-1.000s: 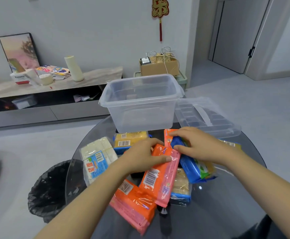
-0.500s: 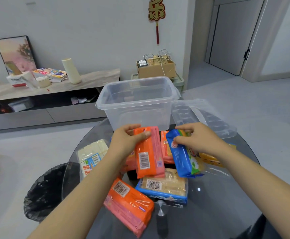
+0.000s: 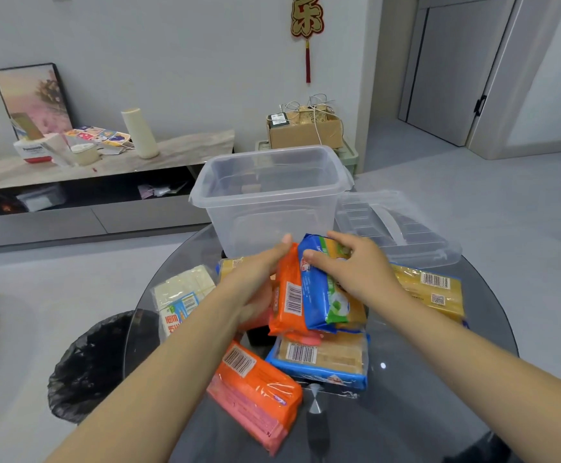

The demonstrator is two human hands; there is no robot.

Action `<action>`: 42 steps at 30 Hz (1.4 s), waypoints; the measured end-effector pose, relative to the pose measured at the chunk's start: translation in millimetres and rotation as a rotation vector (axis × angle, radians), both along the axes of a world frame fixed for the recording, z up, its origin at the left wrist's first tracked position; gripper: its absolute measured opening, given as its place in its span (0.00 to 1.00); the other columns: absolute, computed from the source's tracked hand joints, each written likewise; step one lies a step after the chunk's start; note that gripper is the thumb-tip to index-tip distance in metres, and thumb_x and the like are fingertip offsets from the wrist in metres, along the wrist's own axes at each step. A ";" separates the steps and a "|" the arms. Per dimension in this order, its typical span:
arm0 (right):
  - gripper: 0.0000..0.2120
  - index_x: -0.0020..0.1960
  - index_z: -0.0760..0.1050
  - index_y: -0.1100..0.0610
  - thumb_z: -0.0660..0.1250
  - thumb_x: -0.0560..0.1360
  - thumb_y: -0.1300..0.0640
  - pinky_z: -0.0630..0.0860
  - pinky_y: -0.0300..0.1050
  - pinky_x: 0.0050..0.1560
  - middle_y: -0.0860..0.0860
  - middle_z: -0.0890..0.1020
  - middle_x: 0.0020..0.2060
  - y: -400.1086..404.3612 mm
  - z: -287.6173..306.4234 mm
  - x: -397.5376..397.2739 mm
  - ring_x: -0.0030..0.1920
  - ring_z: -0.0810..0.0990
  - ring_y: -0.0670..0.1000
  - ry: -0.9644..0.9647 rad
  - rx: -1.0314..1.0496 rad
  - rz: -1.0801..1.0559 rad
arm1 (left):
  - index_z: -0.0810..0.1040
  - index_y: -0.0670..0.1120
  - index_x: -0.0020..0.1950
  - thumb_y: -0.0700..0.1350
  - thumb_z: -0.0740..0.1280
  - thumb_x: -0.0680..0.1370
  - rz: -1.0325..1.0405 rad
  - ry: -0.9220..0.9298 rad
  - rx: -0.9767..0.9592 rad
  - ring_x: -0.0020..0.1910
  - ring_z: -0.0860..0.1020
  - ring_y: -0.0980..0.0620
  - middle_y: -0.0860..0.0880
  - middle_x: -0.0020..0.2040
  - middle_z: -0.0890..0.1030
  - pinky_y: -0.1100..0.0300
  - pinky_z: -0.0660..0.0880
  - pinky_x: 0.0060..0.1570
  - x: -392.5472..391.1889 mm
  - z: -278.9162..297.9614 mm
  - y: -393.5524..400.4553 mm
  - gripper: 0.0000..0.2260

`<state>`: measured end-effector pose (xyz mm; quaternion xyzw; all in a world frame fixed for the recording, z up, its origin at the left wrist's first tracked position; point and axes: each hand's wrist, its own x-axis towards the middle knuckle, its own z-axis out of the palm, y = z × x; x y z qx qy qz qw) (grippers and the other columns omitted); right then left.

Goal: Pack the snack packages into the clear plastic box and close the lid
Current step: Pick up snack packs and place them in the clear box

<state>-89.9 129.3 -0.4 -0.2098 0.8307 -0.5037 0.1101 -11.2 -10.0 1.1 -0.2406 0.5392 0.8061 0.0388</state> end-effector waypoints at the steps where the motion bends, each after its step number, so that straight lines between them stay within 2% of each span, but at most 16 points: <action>1: 0.36 0.70 0.69 0.53 0.72 0.66 0.41 0.76 0.47 0.60 0.53 0.77 0.65 1.1 -0.5 0.1 0.62 0.78 0.51 -0.062 -0.039 -0.001 | 0.78 0.44 0.60 0.54 0.70 0.70 -0.082 0.034 -0.011 0.53 0.82 0.40 0.39 0.56 0.83 0.42 0.79 0.51 2.5 0.0 1.6 0.22; 4: 0.32 0.70 0.69 0.55 0.72 0.69 0.46 0.76 0.43 0.56 0.53 0.77 0.65 2.7 -3.8 0.6 0.61 0.78 0.51 -0.236 -0.179 -0.001 | 0.70 0.46 0.67 0.48 0.75 0.67 -0.174 0.085 -0.112 0.58 0.80 0.39 0.39 0.61 0.80 0.39 0.74 0.59 3.1 -3.6 6.2 0.30; 6: 0.27 0.69 0.71 0.56 0.70 0.72 0.52 0.80 0.43 0.50 0.54 0.79 0.62 1.9 -3.8 1.0 0.54 0.82 0.50 -0.342 -0.259 0.011 | 0.68 0.46 0.67 0.43 0.76 0.67 -0.127 0.059 -0.160 0.56 0.80 0.39 0.38 0.60 0.80 0.41 0.76 0.57 2.7 -2.8 10.4 0.31; 9: 0.24 0.70 0.69 0.53 0.67 0.75 0.56 0.82 0.43 0.42 0.50 0.80 0.53 5.7 0.6 -1.8 0.45 0.82 0.47 -0.406 -0.289 0.061 | 0.70 0.43 0.65 0.38 0.72 0.70 -0.031 0.049 -0.137 0.51 0.81 0.39 0.37 0.57 0.81 0.44 0.79 0.52 4.3 0.3 12.3 0.25; 11: 0.25 0.70 0.69 0.53 0.68 0.74 0.55 0.81 0.50 0.49 0.52 0.80 0.54 11.3 5.0 -6.0 0.48 0.83 0.50 -0.469 -0.287 0.127 | 0.71 0.40 0.65 0.35 0.67 0.72 0.043 0.077 -0.082 0.46 0.82 0.40 0.37 0.54 0.81 0.47 0.82 0.44 7.3 5.9 11.2 0.21; 13: 0.19 0.62 0.77 0.52 0.70 0.72 0.51 0.78 0.54 0.59 0.53 0.84 0.55 16.3 13.1 -4.0 0.54 0.83 0.53 -0.528 -0.168 0.287 | 0.72 0.37 0.63 0.34 0.63 0.74 0.089 0.132 -0.011 0.39 0.83 0.42 0.37 0.48 0.82 0.50 0.83 0.35 10.3 15.4 9.6 0.17; 16: 0.11 0.54 0.80 0.49 0.69 0.73 0.50 0.78 0.55 0.59 0.53 0.85 0.53 13.9 26.2 4.1 0.55 0.83 0.55 -0.616 -0.178 0.461 | 0.76 0.37 0.53 0.36 0.59 0.77 0.090 0.205 0.067 0.32 0.84 0.45 0.39 0.37 0.85 0.52 0.82 0.30 12.2 31.3 5.1 0.09; 19: 0.09 0.53 0.80 0.51 0.67 0.74 0.52 0.77 0.58 0.57 0.56 0.85 0.54 5.3 44.6 -0.2 0.54 0.83 0.57 -0.540 -0.299 0.408 | 0.77 0.39 0.53 0.40 0.60 0.77 0.097 0.273 0.059 0.36 0.84 0.45 0.41 0.41 0.85 0.50 0.82 0.39 4.8 49.5 1.0 0.09; 24: 0.09 0.50 0.81 0.53 0.68 0.73 0.51 0.82 0.54 0.50 0.55 0.87 0.49 -14.4 80.9 -32.2 0.47 0.85 0.55 -0.443 -0.350 0.319 | 0.75 0.45 0.60 0.50 0.67 0.74 0.032 0.170 -0.212 0.45 0.83 0.46 0.43 0.52 0.84 0.50 0.80 0.48 -34.7 90.8 -19.2 0.16; 26: 0.09 0.49 0.80 0.52 0.69 0.73 0.49 0.84 0.47 0.42 0.54 0.87 0.45 -27.6 96.9 -51.9 0.43 0.86 0.52 -0.416 -0.317 0.296 | 0.77 0.45 0.56 0.50 0.69 0.73 0.042 0.124 -0.266 0.44 0.83 0.46 0.45 0.45 0.86 0.50 0.80 0.49 -60.9 105.4 -36.1 0.15; 28: 0.08 0.48 0.79 0.51 0.68 0.73 0.49 0.84 0.44 0.38 0.52 0.87 0.42 -43.3 110.1 -73.8 0.40 0.86 0.50 -0.394 -0.279 0.277 | 0.77 0.44 0.51 0.49 0.71 0.72 0.076 0.094 -0.283 0.40 0.83 0.48 0.46 0.39 0.86 0.51 0.81 0.44 -88.7 115.8 -51.7 0.12; 31: 0.06 0.47 0.78 0.54 0.66 0.75 0.52 0.81 0.52 0.49 0.53 0.84 0.41 -69.7 119.0 -107.3 0.43 0.83 0.54 -0.418 -0.216 0.239 | 0.75 0.44 0.48 0.45 0.69 0.74 0.077 0.047 -0.308 0.37 0.82 0.48 0.46 0.38 0.84 0.52 0.80 0.38 -125.3 118.2 -71.8 0.07; 33: 0.07 0.51 0.75 0.56 0.65 0.75 0.55 0.80 0.55 0.48 0.55 0.82 0.43 -87.1 118.4 -127.6 0.44 0.81 0.56 -0.468 -0.130 0.218 | 0.73 0.42 0.51 0.42 0.66 0.75 0.040 -0.004 -0.305 0.38 0.81 0.47 0.45 0.39 0.83 0.50 0.79 0.37 -145.4 113.0 -85.2 0.07; 35: 0.08 0.54 0.72 0.57 0.62 0.76 0.57 0.78 0.55 0.47 0.58 0.80 0.49 -102.2 113.2 -144.3 0.48 0.79 0.57 -0.551 -0.020 0.213 | 0.70 0.41 0.57 0.40 0.65 0.76 -0.024 -0.066 -0.294 0.44 0.80 0.45 0.43 0.45 0.80 0.46 0.77 0.44 -162.5 103.3 -98.3 0.10; 39: 0.18 0.64 0.67 0.60 0.58 0.74 0.61 0.73 0.56 0.59 0.60 0.77 0.58 -127.0 86.2 -170.8 0.57 0.77 0.59 -0.694 0.151 0.194 | 0.67 0.41 0.64 0.39 0.60 0.78 -0.209 -0.215 -0.317 0.56 0.76 0.41 0.40 0.56 0.77 0.40 0.72 0.57 -191.2 76.6 -119.2 0.14; 42: 0.15 0.61 0.66 0.64 0.57 0.75 0.64 0.75 0.51 0.60 0.60 0.77 0.60 -141.1 65.0 -178.0 0.59 0.77 0.58 -0.737 0.237 0.140 | 0.70 0.40 0.58 0.39 0.57 0.80 -0.333 -0.332 -0.394 0.51 0.77 0.43 0.41 0.51 0.78 0.45 0.71 0.57 -204.8 55.6 -126.6 0.08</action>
